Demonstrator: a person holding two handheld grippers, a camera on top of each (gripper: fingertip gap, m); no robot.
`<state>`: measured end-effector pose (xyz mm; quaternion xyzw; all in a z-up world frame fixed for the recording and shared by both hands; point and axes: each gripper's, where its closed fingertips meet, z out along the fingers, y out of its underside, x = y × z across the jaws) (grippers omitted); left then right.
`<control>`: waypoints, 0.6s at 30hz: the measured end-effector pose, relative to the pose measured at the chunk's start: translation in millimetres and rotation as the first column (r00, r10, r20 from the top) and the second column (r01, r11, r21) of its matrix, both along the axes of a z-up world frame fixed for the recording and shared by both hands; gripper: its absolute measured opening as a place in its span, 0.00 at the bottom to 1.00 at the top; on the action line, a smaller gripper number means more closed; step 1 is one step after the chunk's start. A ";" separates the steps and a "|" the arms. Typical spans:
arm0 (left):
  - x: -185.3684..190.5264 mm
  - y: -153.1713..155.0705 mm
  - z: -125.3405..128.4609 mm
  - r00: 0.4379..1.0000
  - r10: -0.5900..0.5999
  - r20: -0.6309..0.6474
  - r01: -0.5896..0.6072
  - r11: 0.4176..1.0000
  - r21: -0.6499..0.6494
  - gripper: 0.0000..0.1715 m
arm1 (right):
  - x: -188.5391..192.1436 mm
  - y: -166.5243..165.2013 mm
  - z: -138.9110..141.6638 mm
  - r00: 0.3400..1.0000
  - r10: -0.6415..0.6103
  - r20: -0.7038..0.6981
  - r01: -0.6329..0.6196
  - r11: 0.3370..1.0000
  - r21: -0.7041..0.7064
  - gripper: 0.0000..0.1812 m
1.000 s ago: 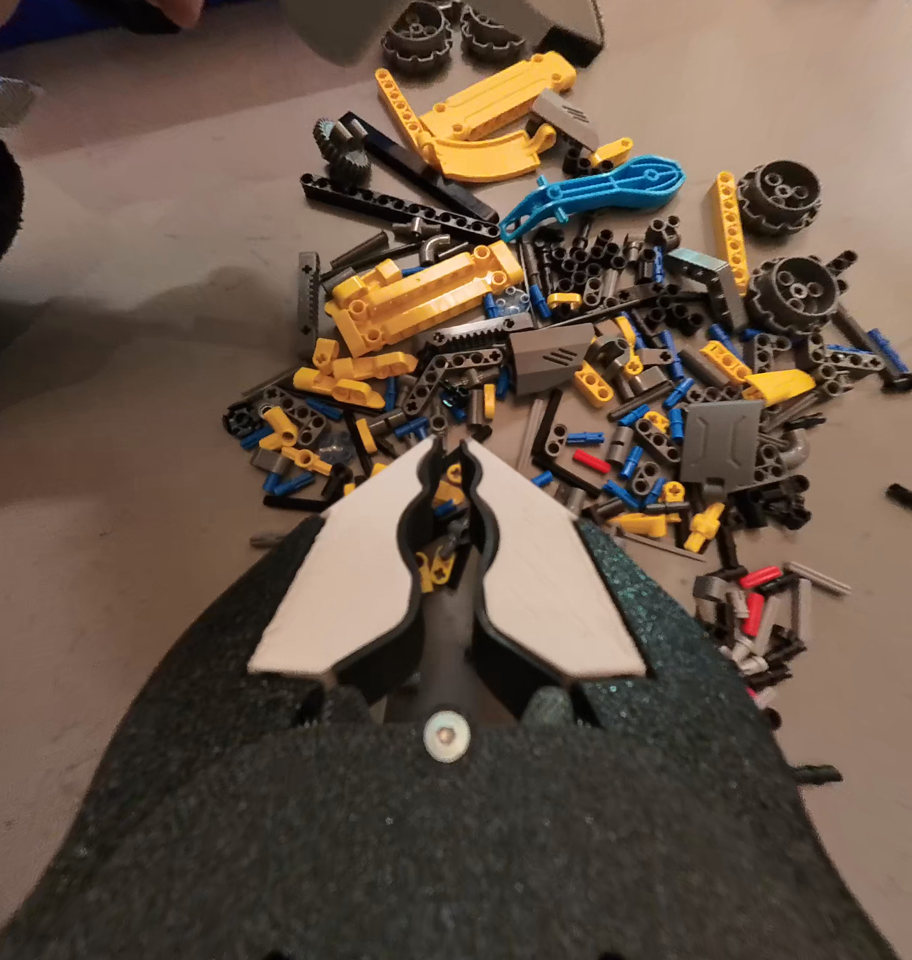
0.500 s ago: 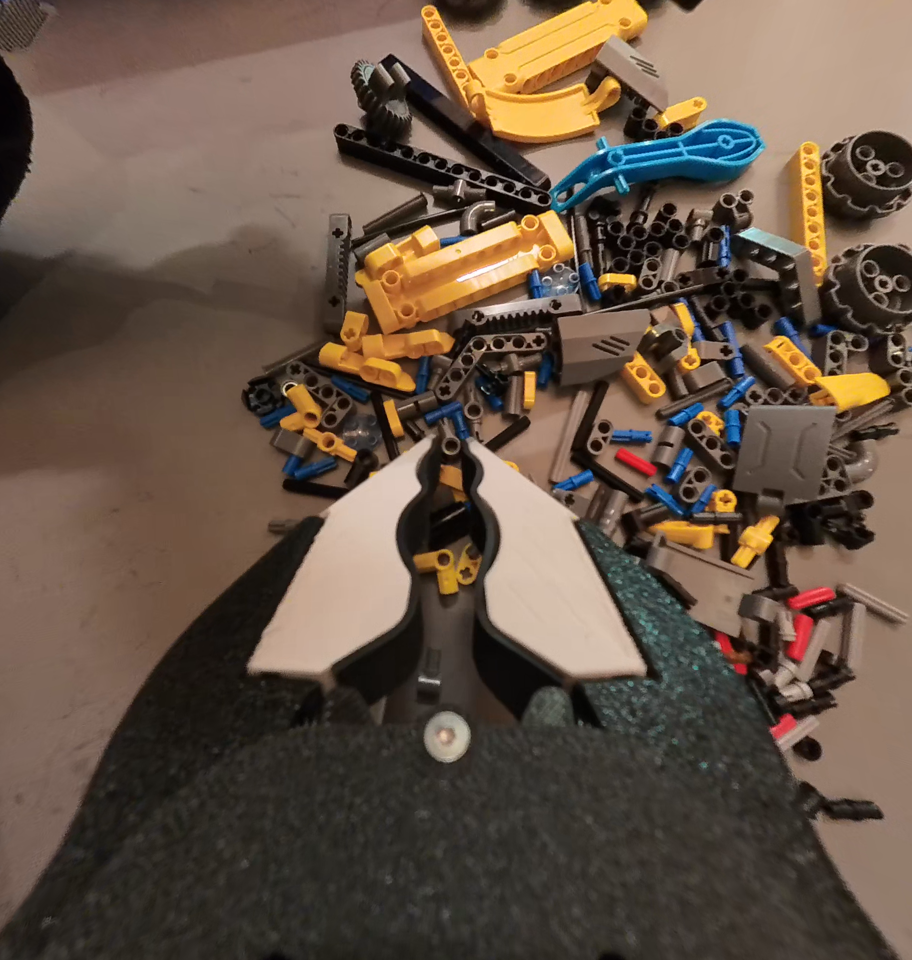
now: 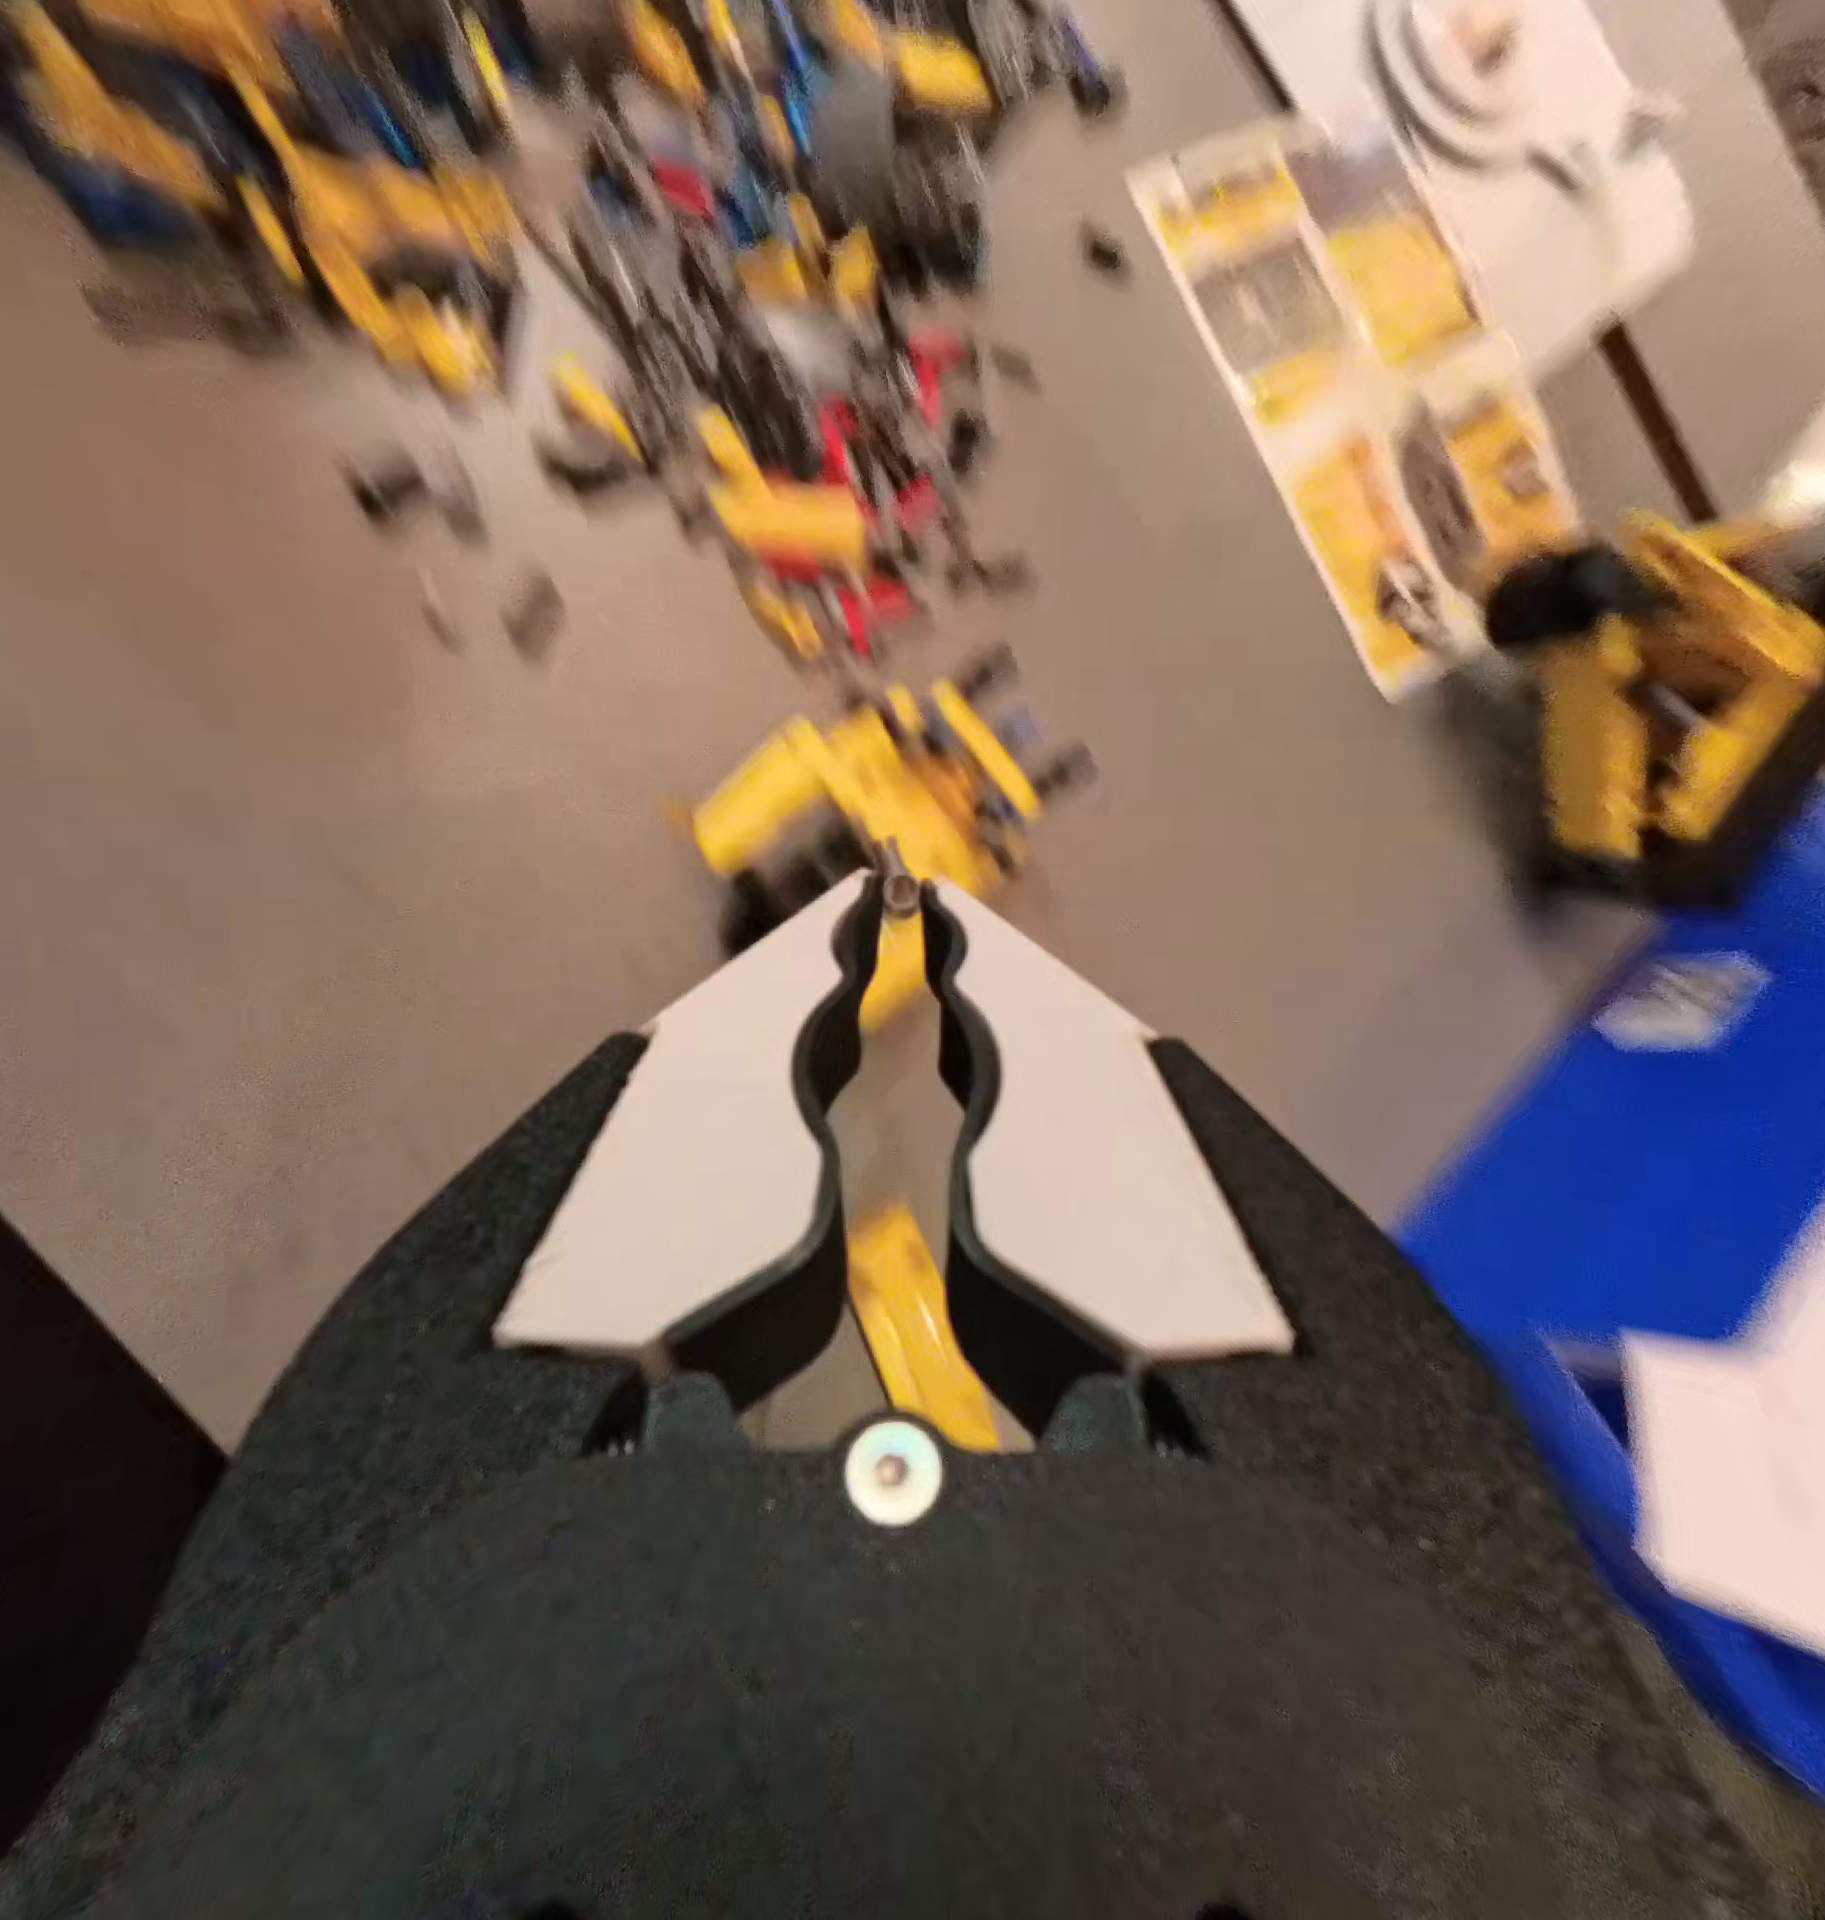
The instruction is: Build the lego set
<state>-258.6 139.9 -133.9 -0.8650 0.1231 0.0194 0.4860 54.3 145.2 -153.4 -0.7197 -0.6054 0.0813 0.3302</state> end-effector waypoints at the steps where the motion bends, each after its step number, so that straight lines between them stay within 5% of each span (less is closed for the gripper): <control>1: 0.9 0.4 -0.4 1.000 -0.003 0.003 0.003 1.000 0.000 0.23 | 27.5 3.3 0.7 0.998 -0.008 0.055 0.005 0.999 0.044 0.04; 3: 3.6 1.4 -3.7 1.000 -0.010 0.005 0.010 1.000 -0.012 0.24 | 71.4 16.8 1.3 0.991 -0.066 0.119 0.055 0.994 0.097 0.04; 5: 4.7 2.7 -8.4 1.000 -0.010 -0.012 0.009 1.000 -0.029 0.24 | 97.2 20.9 -10.1 0.985 -0.096 0.146 0.097 0.995 0.001 0.04; 10: 3.6 3.7 -15.2 1.000 -0.005 -0.021 0.004 0.999 -0.044 0.23 | 74.3 -34.9 -34.8 0.990 0.101 -0.096 -0.130 0.916 -0.380 0.04; 14: 1.6 3.6 -15.7 1.000 0.001 -0.007 -0.001 0.999 -0.042 0.23 | 83.8 -49.1 -64.0 0.988 0.152 0.014 -0.131 0.891 -0.435 0.04; 18: 1.6 3.5 -18.4 1.000 0.000 -0.015 -0.001 0.999 -0.053 0.23 | 81.7 -41.7 -61.9 0.992 0.125 -0.017 -0.121 0.898 -0.422 0.04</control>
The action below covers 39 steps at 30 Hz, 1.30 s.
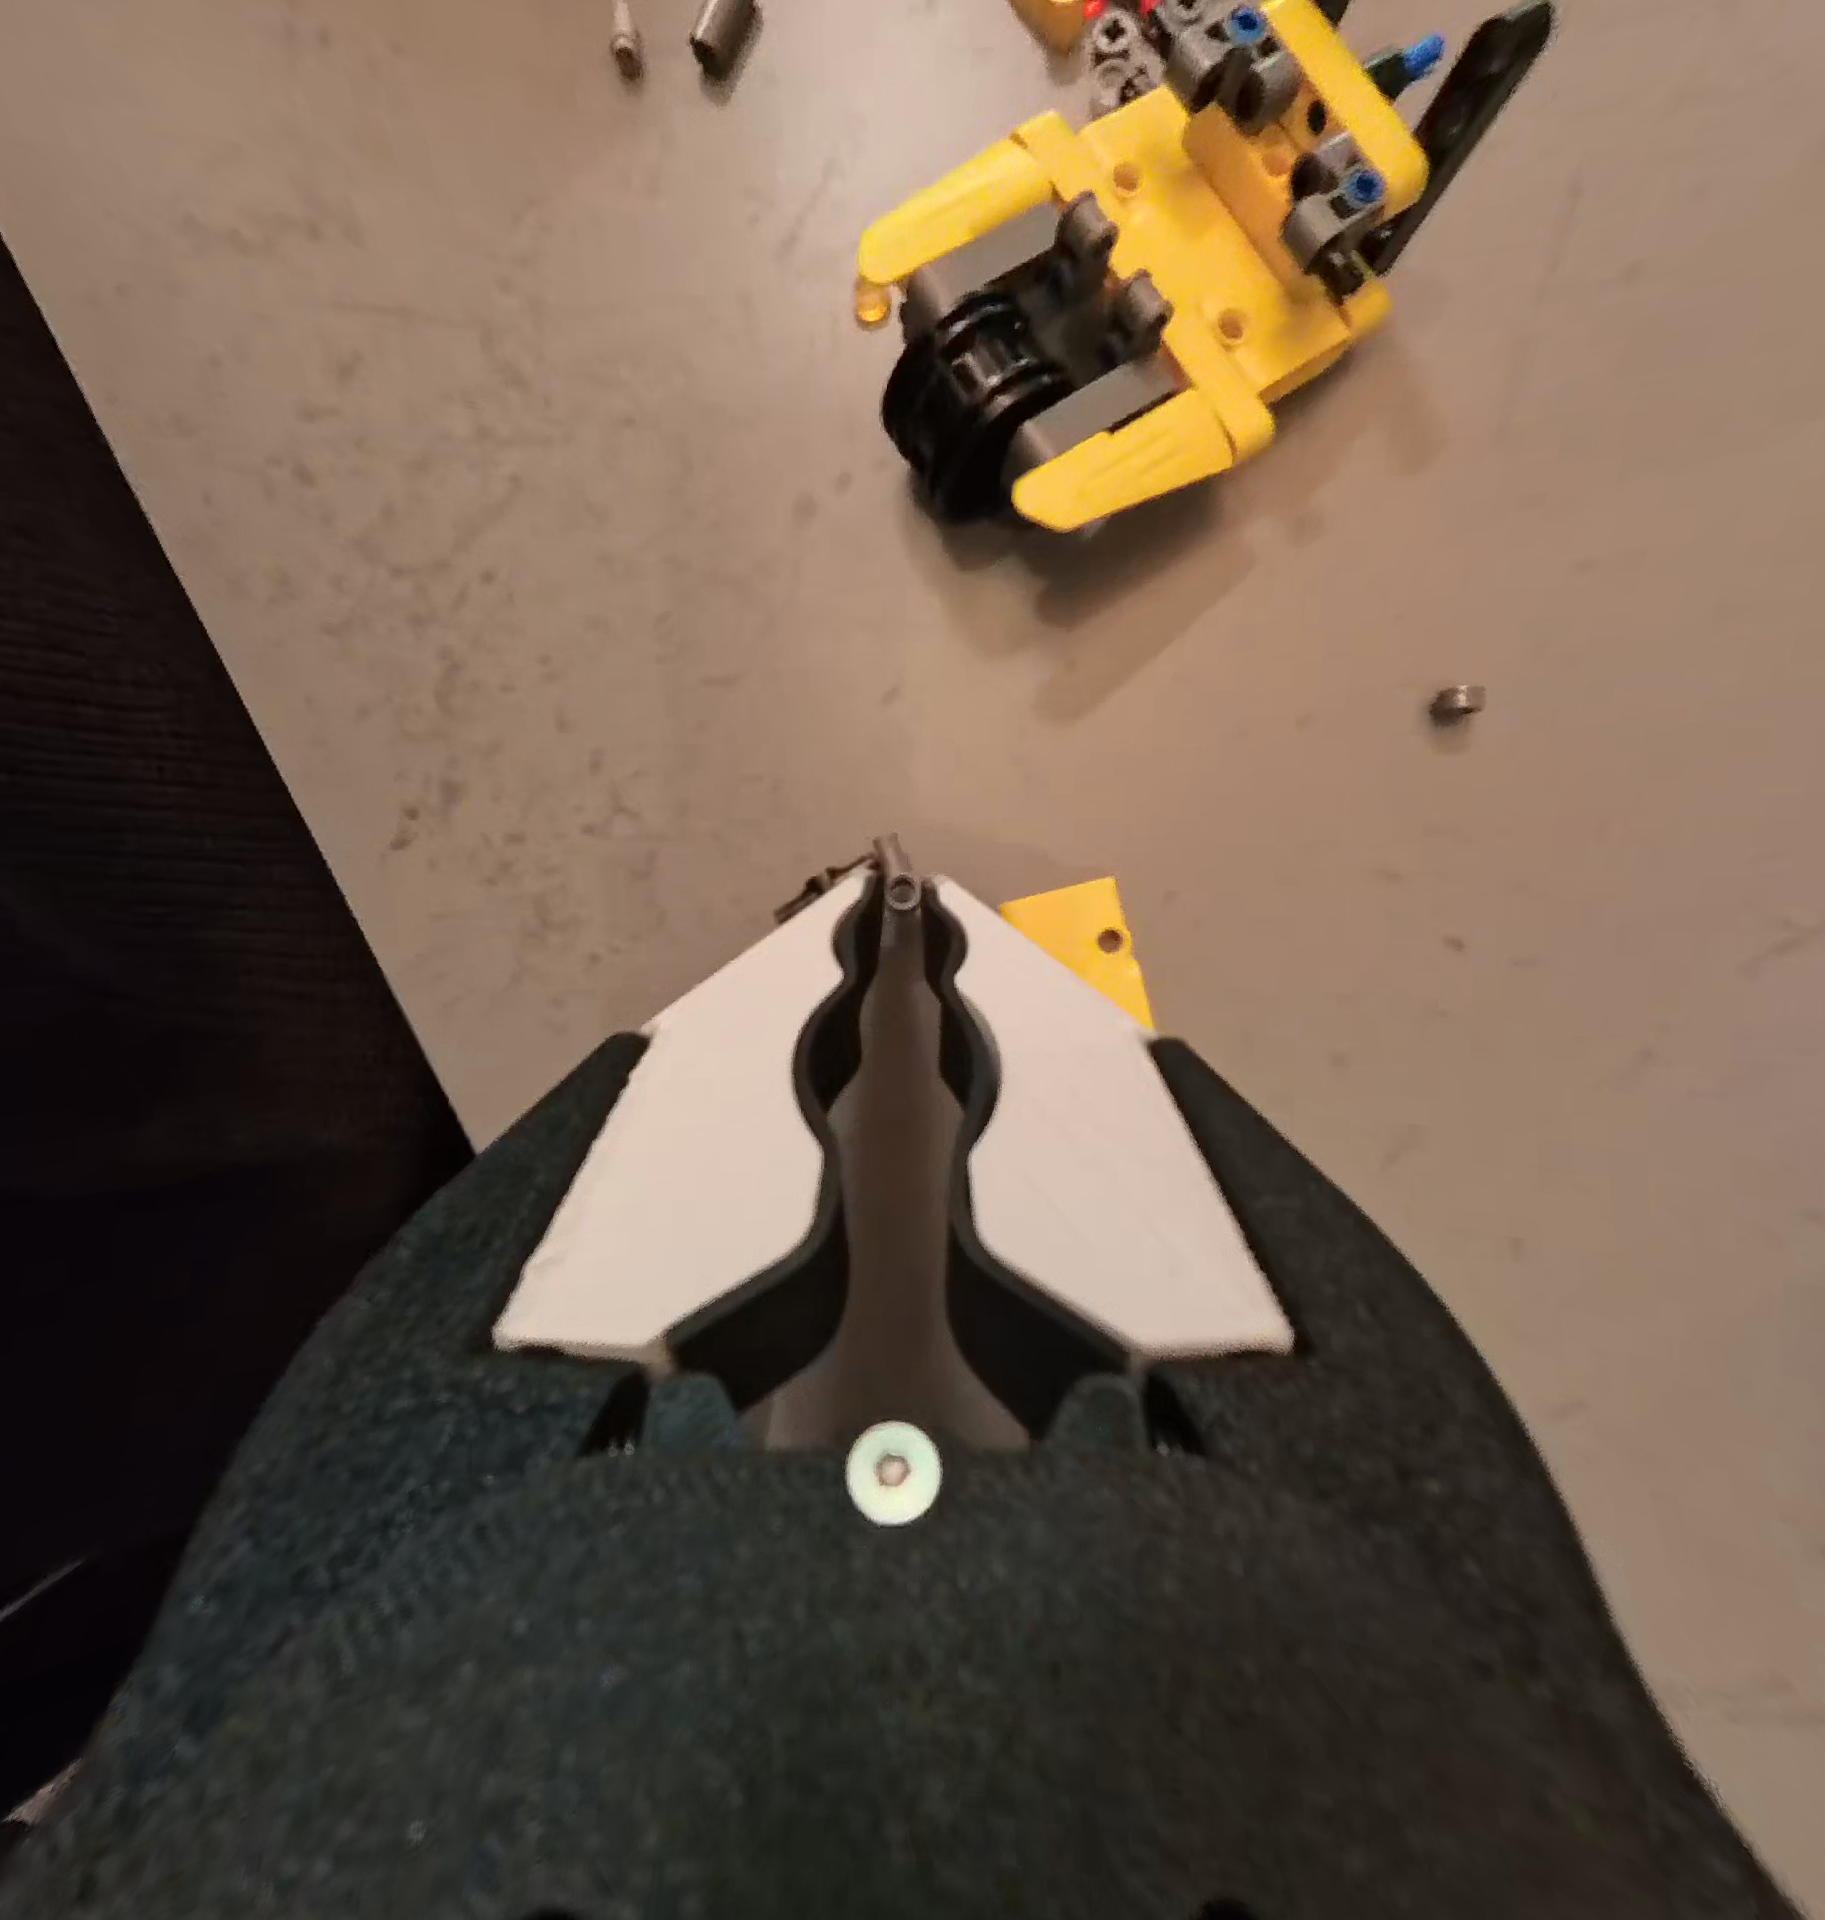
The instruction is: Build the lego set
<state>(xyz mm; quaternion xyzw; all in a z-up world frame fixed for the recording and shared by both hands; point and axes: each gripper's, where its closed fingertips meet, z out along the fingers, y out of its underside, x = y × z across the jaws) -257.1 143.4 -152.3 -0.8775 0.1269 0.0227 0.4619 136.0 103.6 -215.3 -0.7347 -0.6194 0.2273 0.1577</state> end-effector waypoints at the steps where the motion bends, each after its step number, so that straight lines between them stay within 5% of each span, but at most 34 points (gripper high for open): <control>1: -0.1 -0.1 -0.8 1.000 0.000 -0.003 0.000 1.000 -0.004 0.23 | 1.9 1.8 -1.0 1.000 -0.007 0.013 0.007 1.000 0.000 0.04; 8: -0.6 -0.5 -0.7 1.000 0.000 -0.003 0.000 1.000 -0.005 0.23 | 2.7 -0.9 -5.1 0.998 0.003 0.062 -0.002 1.000 -0.010 0.12; 12: 0.2 -0.6 0.5 1.000 -0.003 -0.001 0.003 1.000 0.000 0.23 | -19.4 6.8 14.8 0.995 -0.038 -0.092 0.036 0.999 -0.028 0.17; 18: 2.1 -0.3 1.9 1.000 -0.010 0.005 0.010 1.000 0.007 0.23 | -23.6 82.7 22.3 0.934 -0.300 -0.196 0.334 0.927 0.170 0.11; 27: 2.6 0.2 0.5 1.000 -0.011 0.009 0.011 1.000 0.002 0.24 | -26.7 103.2 -5.1 0.948 -0.301 -0.108 0.317 0.927 0.202 0.09; 30: 1.7 0.1 0.1 1.000 -0.008 0.008 0.008 1.000 0.000 0.23 | -25.3 105.4 -10.3 0.955 -0.289 -0.075 0.298 0.929 0.219 0.00; 39: 1.3 -0.2 0.6 1.000 -0.009 0.005 0.009 1.000 0.001 0.23 | -27.9 105.4 16.4 0.948 -0.294 -0.121 0.315 0.915 0.250 0.05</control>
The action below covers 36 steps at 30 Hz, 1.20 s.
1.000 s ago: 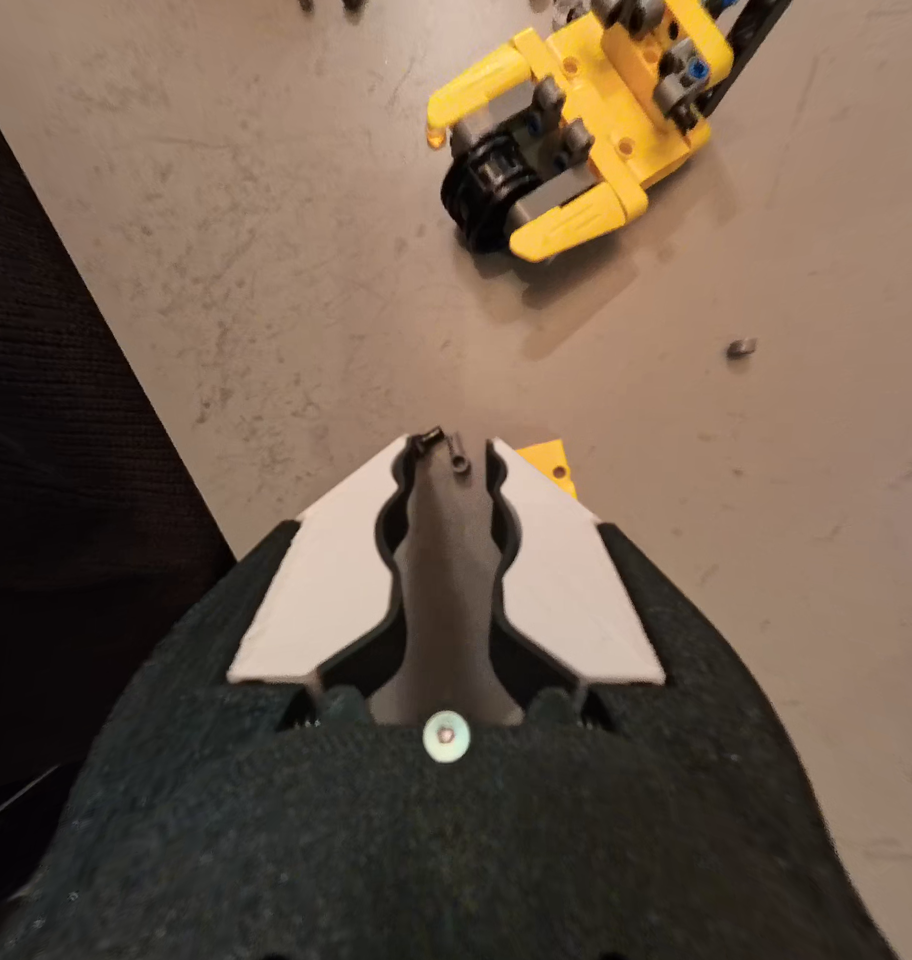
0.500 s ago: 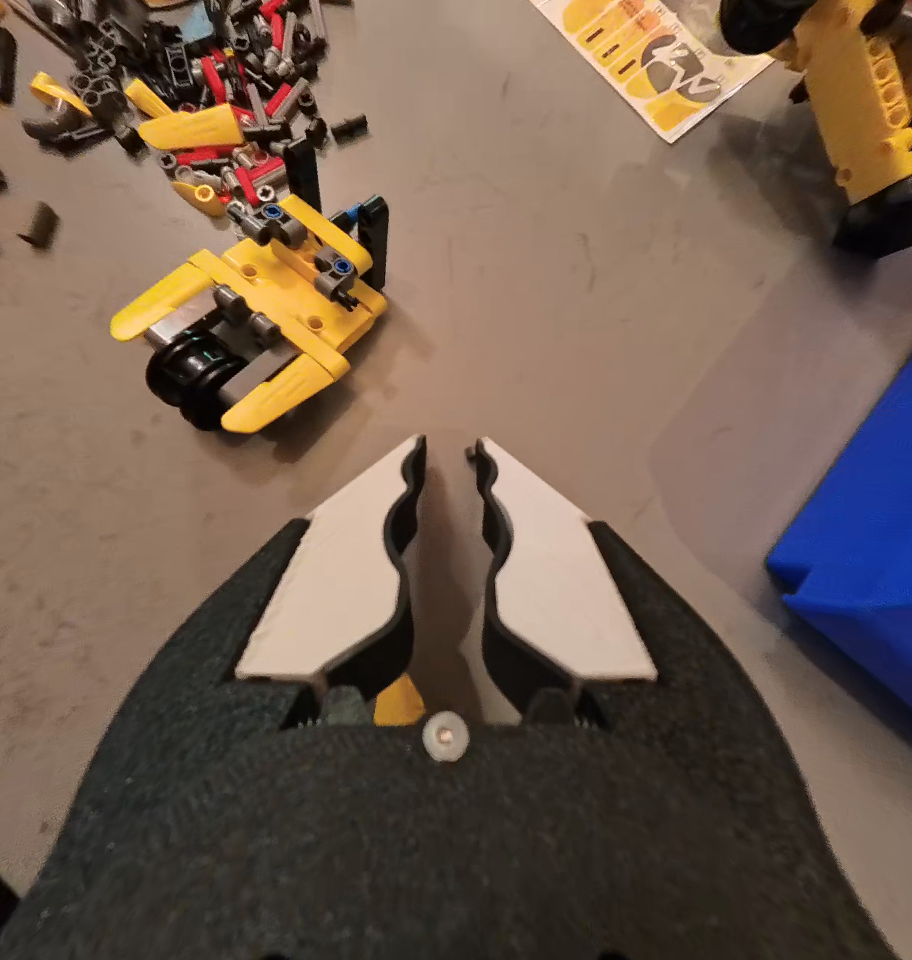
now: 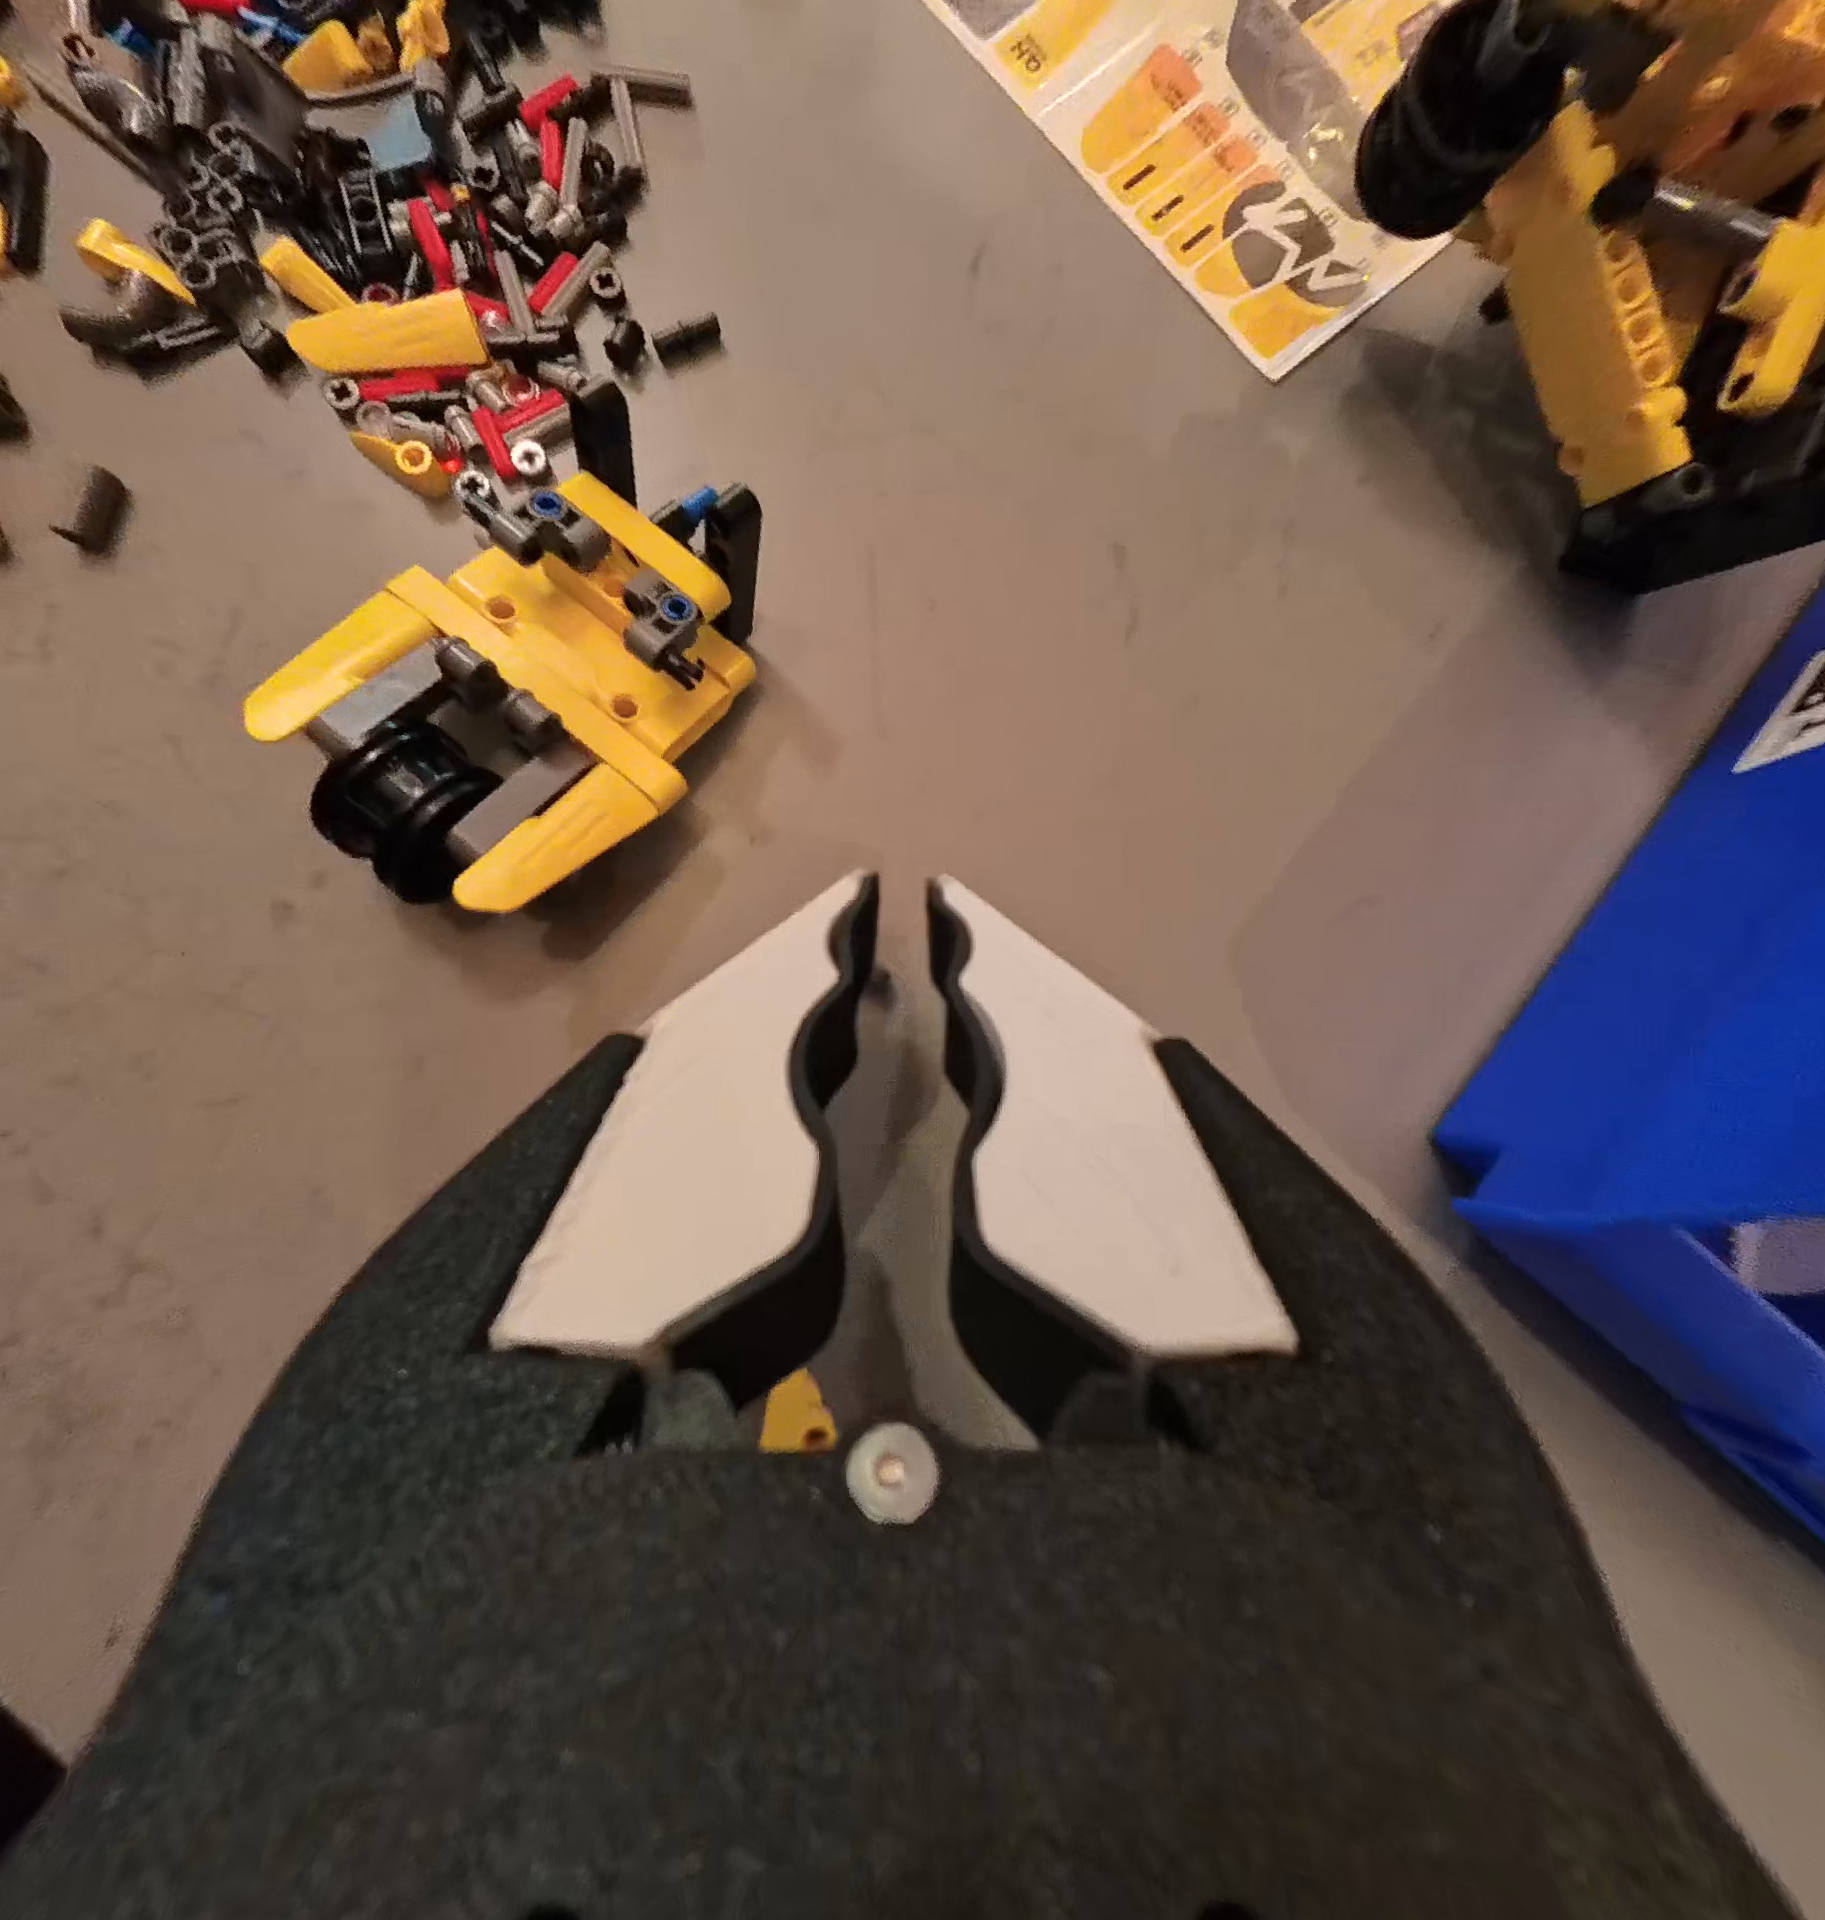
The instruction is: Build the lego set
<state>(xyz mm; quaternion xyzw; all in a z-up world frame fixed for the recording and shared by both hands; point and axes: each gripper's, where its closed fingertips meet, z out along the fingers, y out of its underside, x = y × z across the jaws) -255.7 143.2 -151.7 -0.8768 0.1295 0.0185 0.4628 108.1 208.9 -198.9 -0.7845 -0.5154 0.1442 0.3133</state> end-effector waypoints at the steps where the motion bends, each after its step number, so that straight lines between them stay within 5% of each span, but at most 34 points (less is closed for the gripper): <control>1: -0.2 -0.2 0.4 1.000 0.000 0.000 0.000 1.000 0.001 0.23 | 3.7 -1.2 -0.8 1.000 -0.001 0.019 0.002 1.000 -0.008 0.07; 6: 1.6 -0.1 4.0 1.000 -0.006 0.007 0.006 1.000 0.015 0.23 | 15.1 -10.8 -21.6 0.997 0.013 0.080 -0.006 0.997 -0.078 0.09; 8: 1.9 -0.1 3.9 1.000 -0.007 0.008 0.007 1.000 0.016 0.23 | 12.6 -12.0 -25.6 0.997 0.026 0.067 -0.021 0.997 -0.077 0.00; 17: -0.5 -0.6 4.6 1.000 -0.001 0.014 0.000 1.000 0.019 0.23 | 1.9 -7.0 -8.5 0.999 0.046 0.026 -0.045 0.998 -0.042 0.00; 22: 0.2 -0.7 4.7 1.000 -0.004 0.014 0.004 1.000 0.018 0.23 | 4.2 -12.0 -14.1 0.999 0.046 0.013 -0.045 0.994 -0.099 0.11; 26: 0.7 -0.6 3.8 1.000 -0.006 0.009 0.005 1.000 0.014 0.24 | 6.4 -8.9 -25.6 0.998 0.040 0.055 -0.035 0.996 -0.078 0.05; 32: -0.1 -0.6 5.0 1.000 -0.003 0.018 0.002 1.000 0.020 0.23 | -9.6 -6.9 5.1 0.997 0.065 -0.044 -0.066 0.997 -0.034 0.03; 36: 1.0 -0.3 3.7 1.000 -0.005 0.014 0.005 1.000 0.014 0.24 | -62.5 -29.9 38.9 0.973 0.152 -0.173 -0.160 0.987 -0.028 0.03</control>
